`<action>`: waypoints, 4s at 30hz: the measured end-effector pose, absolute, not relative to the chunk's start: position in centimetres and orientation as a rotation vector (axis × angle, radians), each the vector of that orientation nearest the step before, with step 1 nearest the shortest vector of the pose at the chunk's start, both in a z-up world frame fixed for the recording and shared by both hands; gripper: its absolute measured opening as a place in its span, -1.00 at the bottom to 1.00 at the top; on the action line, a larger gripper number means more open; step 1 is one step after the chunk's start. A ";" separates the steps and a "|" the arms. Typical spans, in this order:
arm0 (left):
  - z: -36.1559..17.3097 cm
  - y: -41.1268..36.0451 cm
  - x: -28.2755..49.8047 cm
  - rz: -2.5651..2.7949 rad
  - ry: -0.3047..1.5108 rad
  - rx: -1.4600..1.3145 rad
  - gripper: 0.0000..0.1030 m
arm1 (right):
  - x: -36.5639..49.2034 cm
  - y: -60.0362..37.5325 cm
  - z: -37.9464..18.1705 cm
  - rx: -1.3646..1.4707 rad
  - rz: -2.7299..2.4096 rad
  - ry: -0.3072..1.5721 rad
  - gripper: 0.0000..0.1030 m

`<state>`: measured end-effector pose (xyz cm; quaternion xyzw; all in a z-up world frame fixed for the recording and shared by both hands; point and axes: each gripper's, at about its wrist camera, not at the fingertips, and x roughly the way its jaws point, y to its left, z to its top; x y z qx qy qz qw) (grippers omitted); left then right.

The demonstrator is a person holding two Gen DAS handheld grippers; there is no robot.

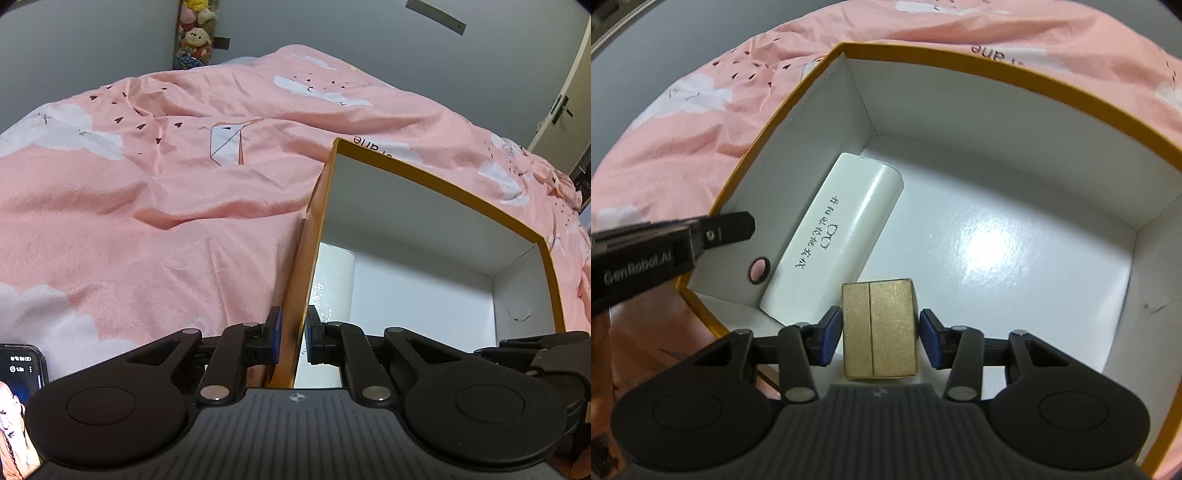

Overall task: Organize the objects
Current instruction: 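Lower the gold box into the orange box corner and open the right tool, then withdraw both tools from the orange box back toward the pile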

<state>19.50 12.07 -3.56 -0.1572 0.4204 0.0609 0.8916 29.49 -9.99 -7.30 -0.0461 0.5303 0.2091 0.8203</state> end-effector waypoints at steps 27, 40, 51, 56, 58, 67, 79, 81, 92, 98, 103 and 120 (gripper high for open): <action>-3.8 12.7 22.6 0.117 0.859 -0.355 -0.71 | 32.3 -3.5 -6.6 -1.008 0.675 0.503 -0.09; -4.7 13.5 22.8 0.089 0.873 -0.418 -0.63 | 33.7 -2.1 -8.2 -1.021 0.747 0.444 -0.09; -4.6 13.6 22.6 0.087 0.868 -0.418 -0.63 | 34.0 -3.3 -7.7 -0.995 0.655 0.493 -0.05; -4.7 13.6 22.5 0.086 0.866 -0.421 -0.63 | 33.7 -5.2 -7.9 -0.907 0.601 0.629 -0.03; -4.7 13.5 22.5 0.087 0.867 -0.420 -0.63 | 34.0 -5.7 -8.2 -0.868 0.578 0.685 -0.07; -4.8 13.1 22.3 0.089 0.862 -0.410 -0.63 | 34.6 -5.5 -9.7 -0.842 0.568 0.692 -0.81; -4.7 12.9 22.2 0.087 0.850 -0.397 -0.64 | 35.0 -3.0 -10.0 -0.913 0.569 0.596 -1.00; -4.6 12.8 22.2 0.085 0.843 -0.393 -0.64 | 35.2 -3.1 -10.0 -0.903 0.563 0.604 -1.00; -1.4 10.1 19.6 0.210 0.631 -0.175 -0.52 | 32.0 -6.3 -6.0 -0.701 0.506 0.641 -0.95; 1.2 8.3 17.3 0.254 0.507 -0.049 -0.34 | 28.1 -8.5 -2.7 -0.525 0.444 0.631 -0.27; 2.6 6.9 15.4 0.212 0.490 -0.014 -0.10 | 25.1 -10.9 -0.2 -0.353 0.377 0.616 -0.18; -0.3 8.6 9.8 -0.212 0.831 -0.338 -0.05 | 14.0 -17.2 -0.6 -0.028 0.252 0.696 -0.01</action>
